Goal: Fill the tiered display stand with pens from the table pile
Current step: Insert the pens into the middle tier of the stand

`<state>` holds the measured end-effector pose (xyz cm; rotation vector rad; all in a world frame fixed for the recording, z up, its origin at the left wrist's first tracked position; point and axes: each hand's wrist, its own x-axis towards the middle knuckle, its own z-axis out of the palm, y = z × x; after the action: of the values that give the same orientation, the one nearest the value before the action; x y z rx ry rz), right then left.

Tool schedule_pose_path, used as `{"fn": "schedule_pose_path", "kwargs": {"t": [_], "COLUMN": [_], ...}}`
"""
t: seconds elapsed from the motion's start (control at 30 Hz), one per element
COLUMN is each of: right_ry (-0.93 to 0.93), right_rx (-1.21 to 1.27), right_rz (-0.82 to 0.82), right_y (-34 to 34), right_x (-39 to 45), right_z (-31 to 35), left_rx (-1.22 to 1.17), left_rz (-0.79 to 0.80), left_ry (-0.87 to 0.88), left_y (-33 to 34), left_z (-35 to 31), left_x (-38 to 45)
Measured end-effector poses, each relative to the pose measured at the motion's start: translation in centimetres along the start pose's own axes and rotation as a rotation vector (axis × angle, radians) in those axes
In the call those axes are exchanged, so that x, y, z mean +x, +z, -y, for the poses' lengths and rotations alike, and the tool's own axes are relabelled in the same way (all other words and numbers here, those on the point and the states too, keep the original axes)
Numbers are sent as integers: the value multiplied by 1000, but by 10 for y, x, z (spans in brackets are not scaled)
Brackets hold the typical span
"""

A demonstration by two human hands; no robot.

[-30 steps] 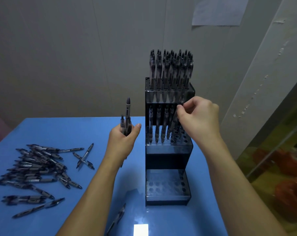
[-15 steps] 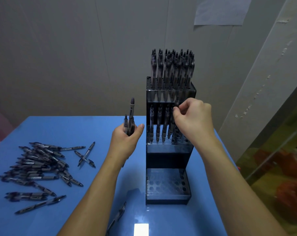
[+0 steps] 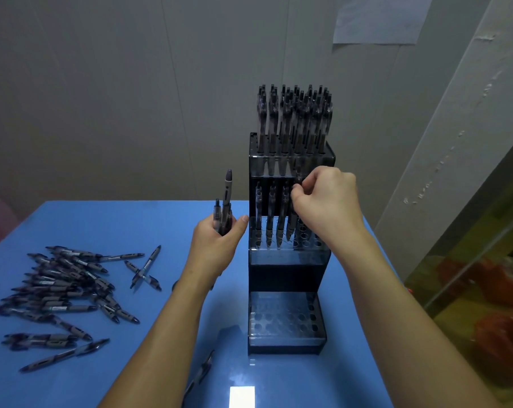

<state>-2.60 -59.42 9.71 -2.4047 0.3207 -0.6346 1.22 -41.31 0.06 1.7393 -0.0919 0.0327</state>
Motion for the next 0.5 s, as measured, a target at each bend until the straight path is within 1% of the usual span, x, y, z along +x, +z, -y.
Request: {"fn": "schedule_pose_path", "kwargs": {"t": [0.5], "right_ry": [6], "right_rx": [-16], "right_rz": [1], "right_y": [1], "right_x": [5], "right_z": [2], "left_rx": [3], "left_rz": [-9], "left_ry": [-14], "left_y": [-1], "left_z": [0], "left_x": [0]}}
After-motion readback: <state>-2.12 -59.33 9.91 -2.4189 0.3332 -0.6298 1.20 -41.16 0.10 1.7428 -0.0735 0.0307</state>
